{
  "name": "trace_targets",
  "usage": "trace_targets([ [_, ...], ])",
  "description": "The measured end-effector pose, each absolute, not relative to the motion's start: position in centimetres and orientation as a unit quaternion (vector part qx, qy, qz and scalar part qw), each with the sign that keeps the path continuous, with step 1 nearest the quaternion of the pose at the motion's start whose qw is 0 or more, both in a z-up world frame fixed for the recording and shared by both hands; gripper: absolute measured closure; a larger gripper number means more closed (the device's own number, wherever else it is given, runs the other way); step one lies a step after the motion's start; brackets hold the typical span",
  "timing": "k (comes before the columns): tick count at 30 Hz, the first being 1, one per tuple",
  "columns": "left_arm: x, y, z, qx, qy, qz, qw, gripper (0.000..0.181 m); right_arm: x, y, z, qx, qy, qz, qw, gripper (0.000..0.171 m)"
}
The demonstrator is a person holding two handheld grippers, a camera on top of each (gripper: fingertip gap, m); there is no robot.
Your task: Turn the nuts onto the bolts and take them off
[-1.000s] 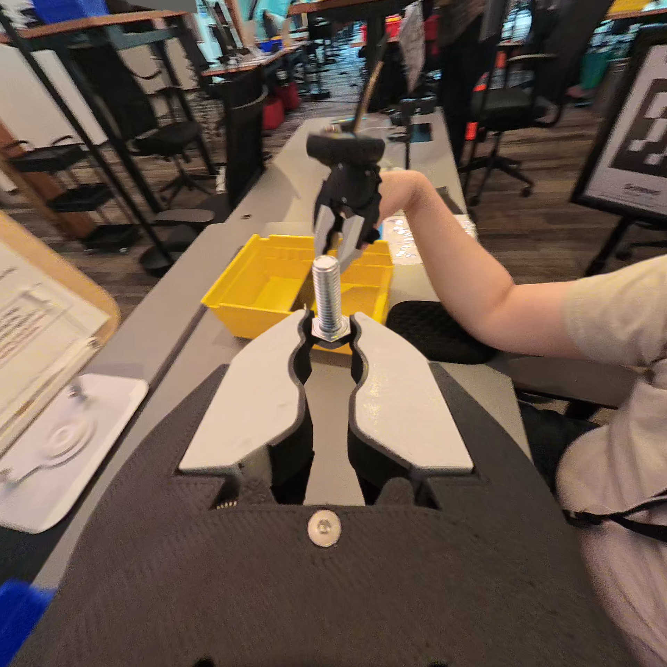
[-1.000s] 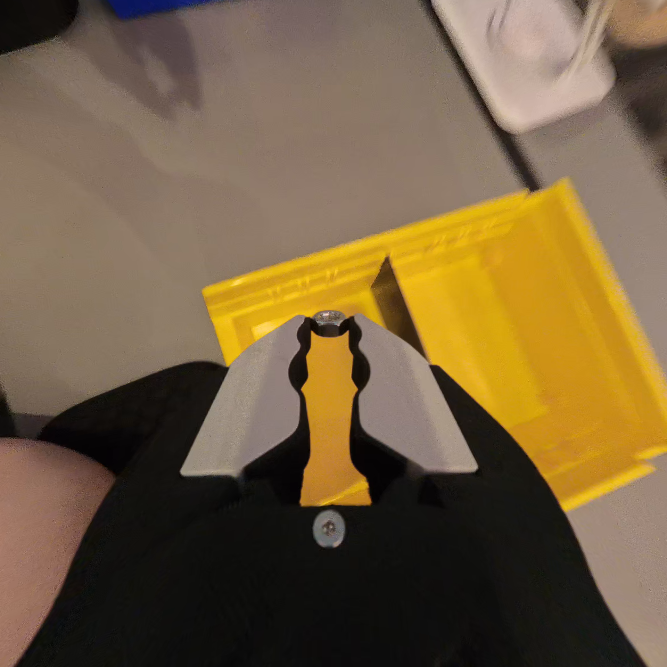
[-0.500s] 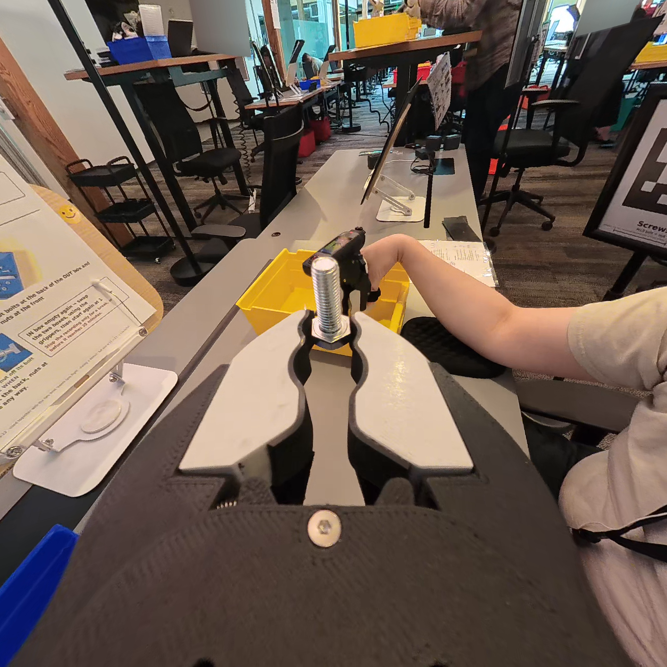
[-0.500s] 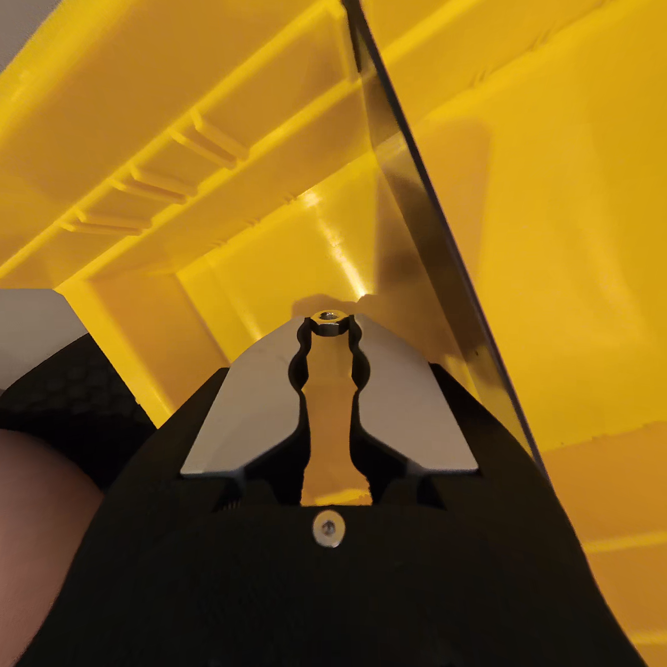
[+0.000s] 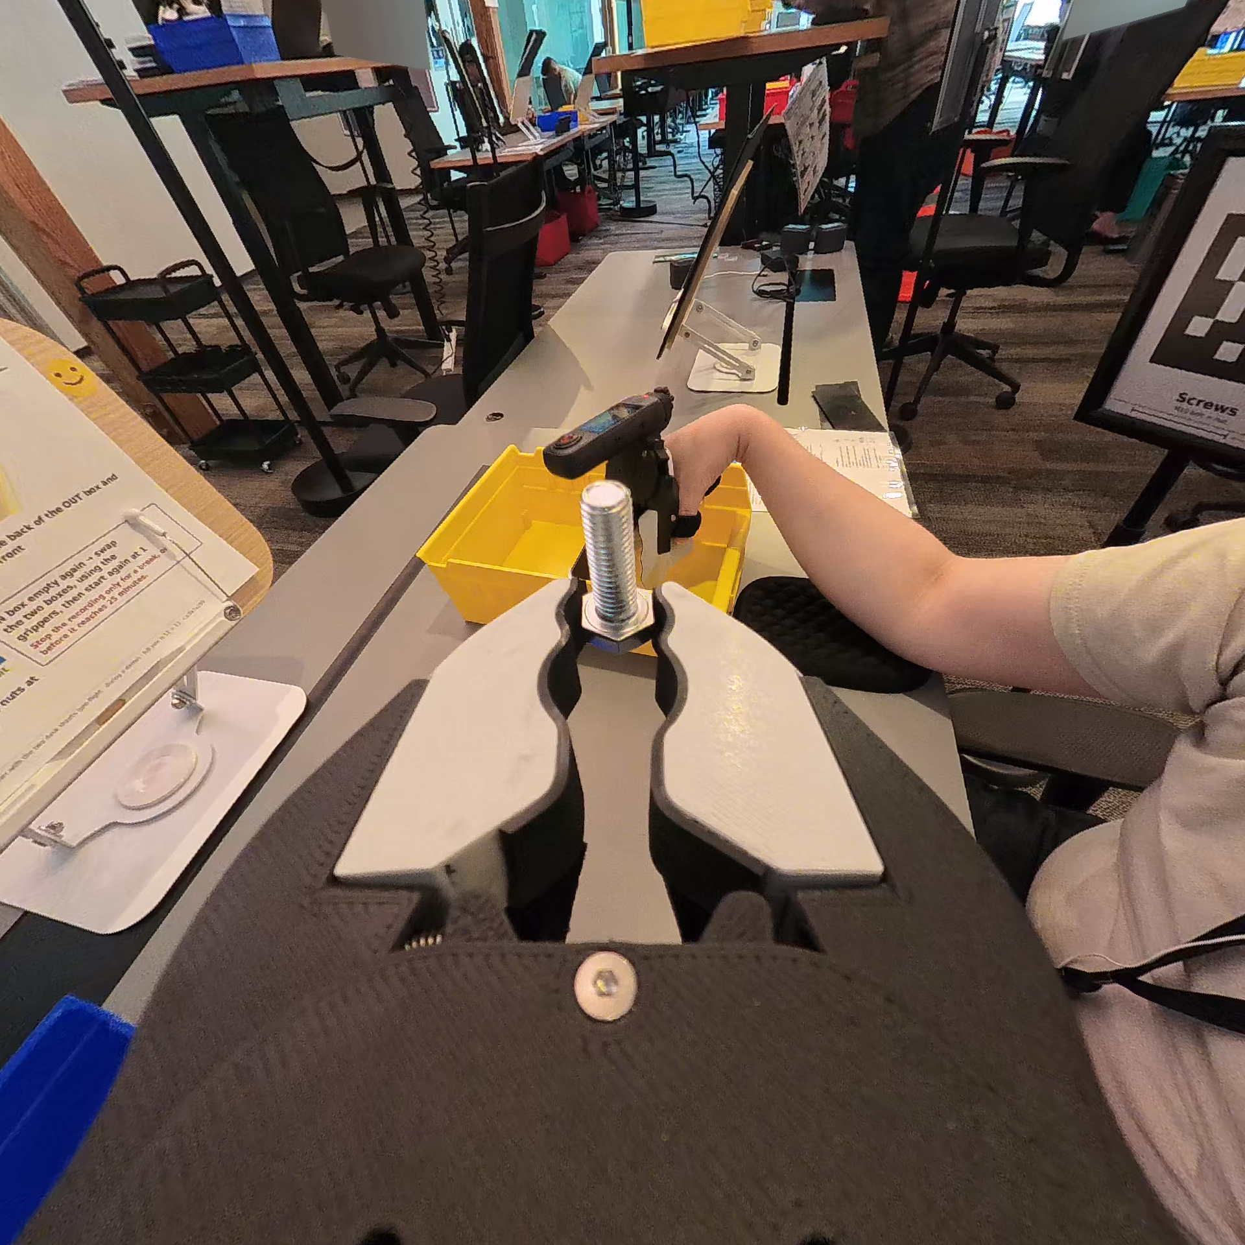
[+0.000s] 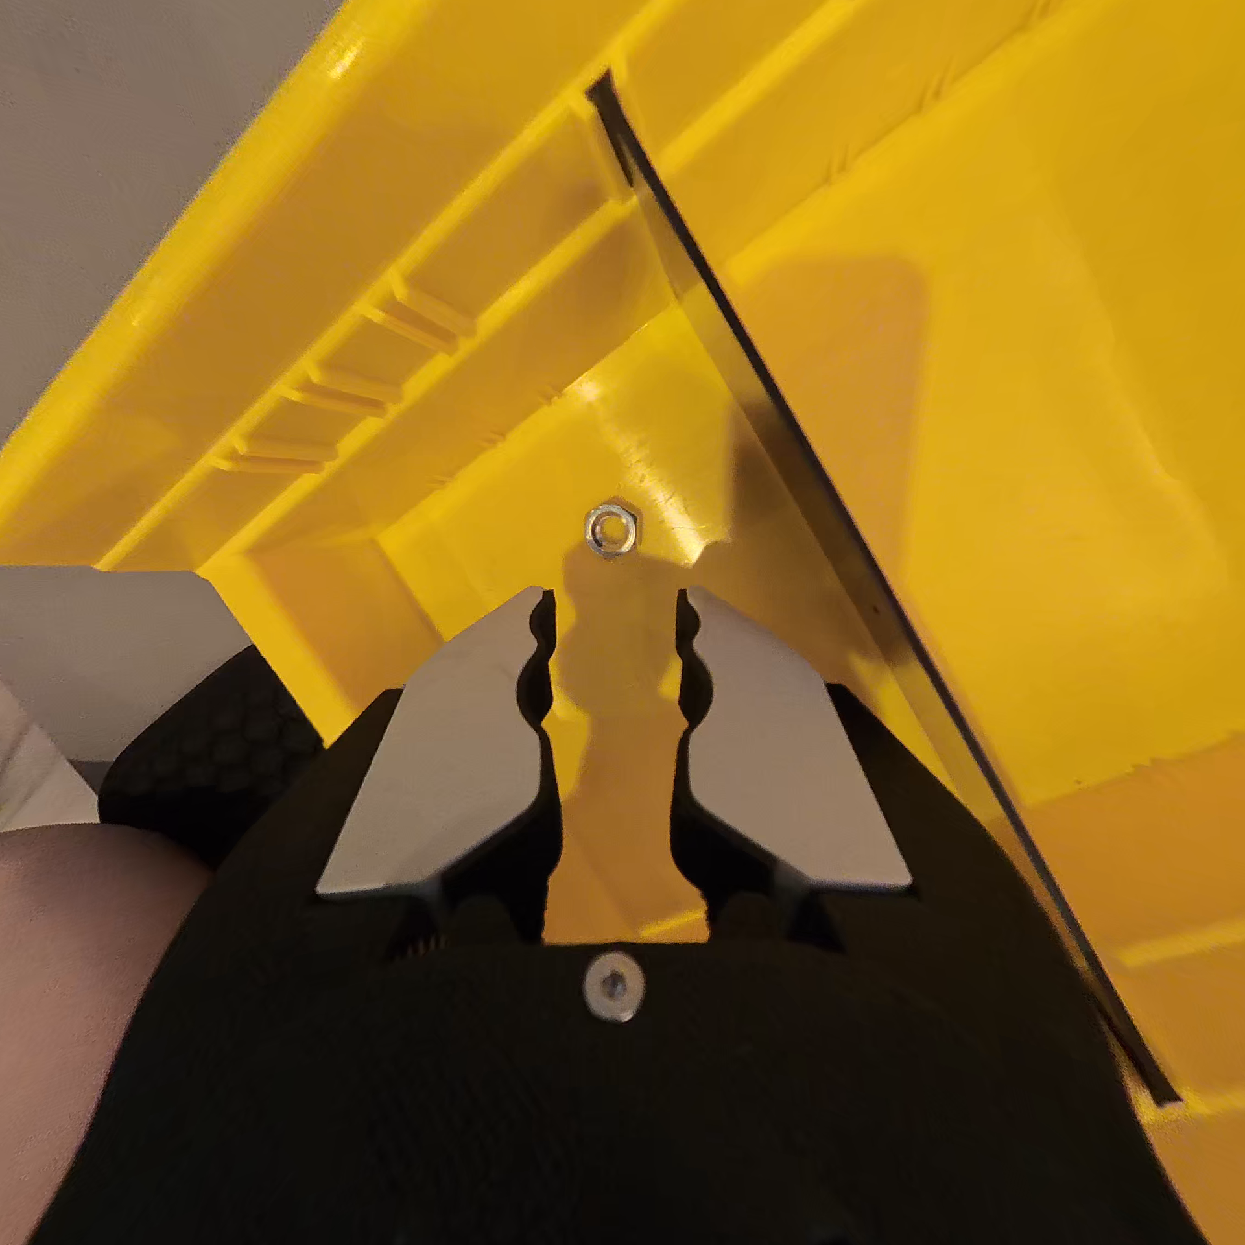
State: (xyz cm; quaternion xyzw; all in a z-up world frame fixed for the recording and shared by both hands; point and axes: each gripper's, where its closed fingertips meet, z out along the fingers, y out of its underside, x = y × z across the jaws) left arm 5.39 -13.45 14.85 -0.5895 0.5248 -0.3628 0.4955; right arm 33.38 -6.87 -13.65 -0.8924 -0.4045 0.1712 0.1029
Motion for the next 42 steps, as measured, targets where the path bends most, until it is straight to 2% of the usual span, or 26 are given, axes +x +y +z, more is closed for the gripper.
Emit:
trace_targets([
  [3,5.8,-13.5,14.7,-0.586,0.529,-0.363,0.495,0.163,32.7,-6.3,-12.1,-0.881,-0.413,0.182,0.141,0.138],
  [6,6.7,-13.4,14.0,-0.589,0.538,-0.358,0.485,0.163,31.3,-5.5,-7.6,-0.853,-0.428,0.185,0.234,0.142],
  [11,9.3,-12.4,12.0,-0.593,0.551,-0.352,0.471,0.163,24.2,-4.5,6.8,-0.669,-0.466,0.187,0.548,0.142],
  [13,10.1,-12.1,11.1,-0.598,0.555,-0.352,0.459,0.163,20.5,-5.4,11.5,-0.599,-0.434,0.263,0.619,0.142],
  [16,10.8,-11.8,10.3,-0.607,0.554,-0.356,0.446,0.164,14.6,-9.5,14.5,-0.513,-0.444,0.446,0.583,0.139],
  [19,10.9,-11.6,9.8,-0.614,0.553,-0.352,0.44,0.164,11.6,-10.7,15.4,-0.488,-0.428,0.51,0.565,0.138],
  [25,11.4,-11.3,9.1,-0.624,0.555,-0.344,0.43,0.164,8.1,-10.5,12.2,-0.528,-0.473,0.468,0.528,0.135],
  [28,11.4,-10.9,8.5,-0.633,0.557,-0.324,0.428,0.163,7.5,-10.7,12.0,-0.513,-0.48,0.483,0.522,0.16],
  [34,11.4,-11.0,8.2,-0.63,0.564,-0.32,0.427,0.162,8.2,-10.7,12.1,-0.515,-0.496,0.483,0.505,0.16],
  [35,11.3,-10.8,8.1,-0.636,0.561,-0.317,0.425,0.155,8.9,-10.2,12.4,-0.518,-0.49,0.474,0.516,0.16],
  [37,10.6,-10.0,7.9,-0.655,0.551,-0.296,0.424,0.132,11.5,-8.0,12.8,-0.541,-0.469,0.429,0.551,0.16],
  [38,10.0,-9.6,7.8,-0.665,0.547,-0.284,0.423,0.128,13.6,-5.7,12.3,-0.577,-0.449,0.371,0.573,0.16],
  [40,9.2,-9.4,8.0,-0.672,0.54,-0.279,0.423,0.128,20.8,0.7,9.0,-0.681,-0.395,0.168,0.594,0.16],
  [42,8.6,-9.7,8.5,-0.674,0.533,-0.293,0.418,0.129,29.0,5.1,4.1,-0.766,-0.358,-0.01,0.533,0.16],
])
